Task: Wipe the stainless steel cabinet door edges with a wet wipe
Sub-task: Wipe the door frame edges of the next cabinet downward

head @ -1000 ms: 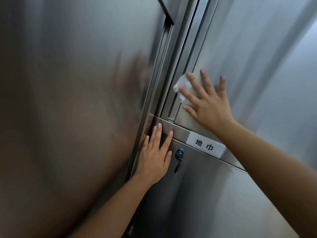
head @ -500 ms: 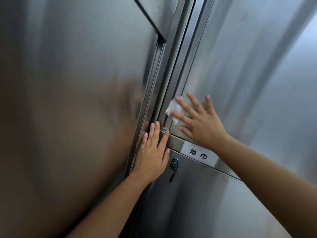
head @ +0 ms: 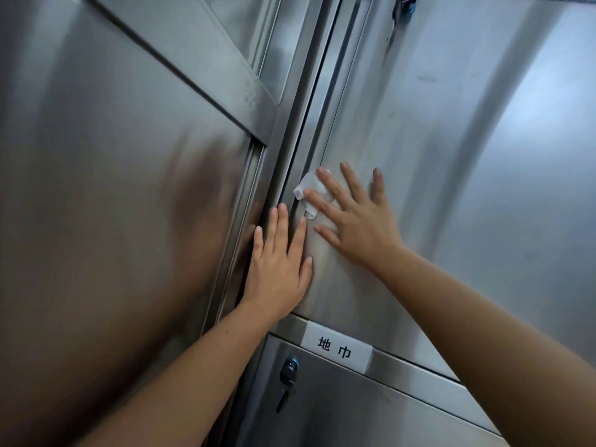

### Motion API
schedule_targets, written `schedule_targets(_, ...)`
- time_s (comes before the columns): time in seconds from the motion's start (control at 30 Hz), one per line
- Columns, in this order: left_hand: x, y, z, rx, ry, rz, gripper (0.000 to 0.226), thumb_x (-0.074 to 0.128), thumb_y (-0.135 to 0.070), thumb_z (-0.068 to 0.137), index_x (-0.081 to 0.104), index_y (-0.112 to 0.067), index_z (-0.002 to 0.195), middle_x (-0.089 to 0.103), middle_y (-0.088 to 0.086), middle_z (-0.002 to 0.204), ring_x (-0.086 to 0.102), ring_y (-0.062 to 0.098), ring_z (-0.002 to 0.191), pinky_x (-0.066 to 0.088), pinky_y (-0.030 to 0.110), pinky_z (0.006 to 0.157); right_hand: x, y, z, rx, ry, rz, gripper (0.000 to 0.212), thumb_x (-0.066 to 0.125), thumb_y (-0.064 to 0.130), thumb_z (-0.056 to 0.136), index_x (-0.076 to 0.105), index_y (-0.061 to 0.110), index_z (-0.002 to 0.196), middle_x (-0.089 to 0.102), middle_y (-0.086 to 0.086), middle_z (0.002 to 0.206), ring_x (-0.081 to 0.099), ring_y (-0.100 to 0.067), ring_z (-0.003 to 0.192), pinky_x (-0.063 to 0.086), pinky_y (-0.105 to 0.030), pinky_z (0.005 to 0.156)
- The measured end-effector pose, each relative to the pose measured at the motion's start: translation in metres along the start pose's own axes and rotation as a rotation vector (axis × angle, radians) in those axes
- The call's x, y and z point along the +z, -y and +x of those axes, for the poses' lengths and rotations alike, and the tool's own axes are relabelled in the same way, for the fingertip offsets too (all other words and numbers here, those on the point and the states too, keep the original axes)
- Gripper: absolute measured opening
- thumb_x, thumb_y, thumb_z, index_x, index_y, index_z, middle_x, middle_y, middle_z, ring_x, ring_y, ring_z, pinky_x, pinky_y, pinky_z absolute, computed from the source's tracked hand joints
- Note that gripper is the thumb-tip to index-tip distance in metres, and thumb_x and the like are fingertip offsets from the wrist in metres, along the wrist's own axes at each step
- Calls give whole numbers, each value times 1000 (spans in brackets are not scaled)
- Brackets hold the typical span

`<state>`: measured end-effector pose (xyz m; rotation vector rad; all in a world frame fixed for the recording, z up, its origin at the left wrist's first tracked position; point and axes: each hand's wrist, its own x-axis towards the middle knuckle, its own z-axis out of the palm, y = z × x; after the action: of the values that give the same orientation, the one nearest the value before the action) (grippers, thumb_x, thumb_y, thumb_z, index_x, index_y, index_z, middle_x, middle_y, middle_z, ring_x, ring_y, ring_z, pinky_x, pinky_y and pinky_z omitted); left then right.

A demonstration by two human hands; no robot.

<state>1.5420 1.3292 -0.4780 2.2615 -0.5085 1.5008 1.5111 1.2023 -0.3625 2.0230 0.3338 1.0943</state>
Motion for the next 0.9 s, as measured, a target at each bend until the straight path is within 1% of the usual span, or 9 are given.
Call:
schedule_targets(0.1, -7, 1, 22, 40, -37, 24, 62, 29, -33, 89, 29, -2, 142, 21, 27, 148, 18, 40, 138, 18, 56, 106, -1, -13, 12, 55, -39, -17, 58, 4, 58, 90, -19, 36, 139, -18, 0, 155, -16, -31, 142, -27, -56, 98)
schedule_targets(0.2, -11, 2, 42, 40, -40, 11, 62, 36, -31, 92, 20, -5, 145, 8, 24, 152, -1, 35, 140, 5, 49, 111, -3, -30, 28, 103, -71, -15, 59, 8, 56, 92, -18, 36, 142, -14, 1, 157, -12, -28, 143, -15, -56, 107)
schedule_targets(0.37, -16, -5, 68, 64, -70, 25, 68, 14, -38, 87, 14, -5, 147, 1, 22, 153, -10, 32, 139, -5, 45, 110, -13, -61, 53, 220, -92, -14, 61, 10, 57, 94, -9, 36, 147, -11, 2, 157, -12, -29, 143, -11, -56, 109)
schedule_targets(0.5, -21, -9, 90, 57, -120, -9, 69, 9, -39, 86, 7, -7, 147, -3, 20, 153, -15, 30, 138, -9, 42, 110, -20, -74, 66, 236, -77, -13, 61, 10, 58, 94, -10, 36, 146, -14, 2, 157, -14, -28, 143, -11, -56, 109)
schedule_targets(0.57, -23, -9, 106, 49, -158, -37, 64, 16, -37, 91, 6, -8, 147, -5, 19, 154, -17, 29, 139, -11, 41, 110, -24, -80, 72, 250, -83, -7, 60, 11, 57, 94, -9, 36, 147, -14, 2, 157, -14, -28, 143, -9, -57, 109)
schedule_targets(0.67, -23, -4, 125, 24, -178, -98, 63, 37, -30, 97, 6, -9, 148, -8, 17, 154, -16, 27, 141, -16, 34, 109, -27, -88, 80, 263, -91, -10, 60, 11, 57, 95, -10, 36, 147, -14, 2, 157, -14, -28, 143, -8, -56, 110)
schedule_targets(0.73, -20, 1, 130, 39, -174, -103, 62, 35, -33, 97, 8, -11, 148, -10, 15, 154, -20, 23, 140, -13, 34, 110, -27, -90, 83, 265, -96, -3, 61, 12, 58, 95, -10, 35, 147, -15, 2, 157, -15, -27, 143, -8, -56, 110)
schedule_targets(0.8, -18, 4, 129, 53, -176, -102, 61, 23, -41, 96, 15, -11, 148, -8, 14, 154, -17, 23, 139, -7, 36, 110, -28, -93, 89, 269, -110, 10, 61, 14, 57, 95, -8, 35, 147, -15, 3, 157, -15, -27, 143, -8, -55, 110)
schedule_targets(0.9, -18, 3, 127, 73, -209, -112, 67, 18, -43, 89, 27, -6, 144, 8, 20, 153, 1, 31, 142, 6, 41, 111, -29, -97, 99, 299, -128, 45, 61, 15, 57, 95, -8, 35, 147, -16, 3, 156, -16, -26, 143, -9, -54, 111)
